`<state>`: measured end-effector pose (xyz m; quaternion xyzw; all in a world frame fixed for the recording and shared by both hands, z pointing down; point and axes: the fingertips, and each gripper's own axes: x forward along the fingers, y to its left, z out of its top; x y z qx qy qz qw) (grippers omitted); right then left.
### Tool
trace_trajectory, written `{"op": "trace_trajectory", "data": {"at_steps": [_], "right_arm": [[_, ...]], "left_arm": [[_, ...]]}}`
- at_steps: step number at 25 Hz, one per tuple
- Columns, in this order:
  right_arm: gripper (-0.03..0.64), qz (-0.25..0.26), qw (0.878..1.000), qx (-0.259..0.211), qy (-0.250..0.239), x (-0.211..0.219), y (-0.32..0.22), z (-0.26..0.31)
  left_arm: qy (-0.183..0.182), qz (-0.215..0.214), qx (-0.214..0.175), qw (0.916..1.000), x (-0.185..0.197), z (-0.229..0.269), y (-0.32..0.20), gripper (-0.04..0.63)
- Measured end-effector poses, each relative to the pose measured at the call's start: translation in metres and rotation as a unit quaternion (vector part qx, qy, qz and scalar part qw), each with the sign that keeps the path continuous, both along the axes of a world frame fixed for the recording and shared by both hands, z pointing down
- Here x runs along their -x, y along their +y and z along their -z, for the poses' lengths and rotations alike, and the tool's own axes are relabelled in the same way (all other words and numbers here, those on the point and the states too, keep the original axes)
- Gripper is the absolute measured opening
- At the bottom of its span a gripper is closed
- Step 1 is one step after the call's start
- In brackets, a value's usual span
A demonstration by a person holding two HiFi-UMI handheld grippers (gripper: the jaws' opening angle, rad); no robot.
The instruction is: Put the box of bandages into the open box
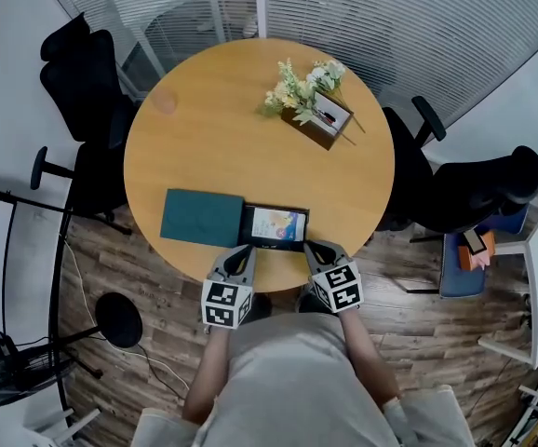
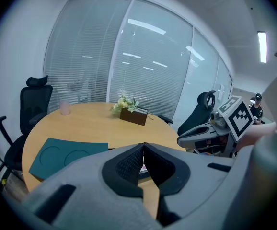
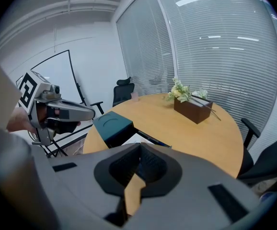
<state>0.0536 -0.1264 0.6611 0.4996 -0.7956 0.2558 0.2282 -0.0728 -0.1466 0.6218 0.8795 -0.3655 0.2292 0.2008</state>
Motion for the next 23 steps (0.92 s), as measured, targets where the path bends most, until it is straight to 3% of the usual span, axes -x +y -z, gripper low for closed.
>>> {"op": "trace_trajectory", "data": {"at_steps": [15, 23], "right_arm": [[-0.002, 0.031, 0.999, 0.02, -0.001, 0.015, 0.011, -0.01], [-0.002, 0.038, 0.999, 0.005, -0.014, 0.016, 0.014, -0.006]], "left_arm": [[0.008, -0.01, 0.011, 0.9999, -0.004, -0.006, 0.003, 0.011], [0.011, -0.023, 0.014, 0.9996, -0.014, -0.01, 0.01, 0.011]]}}
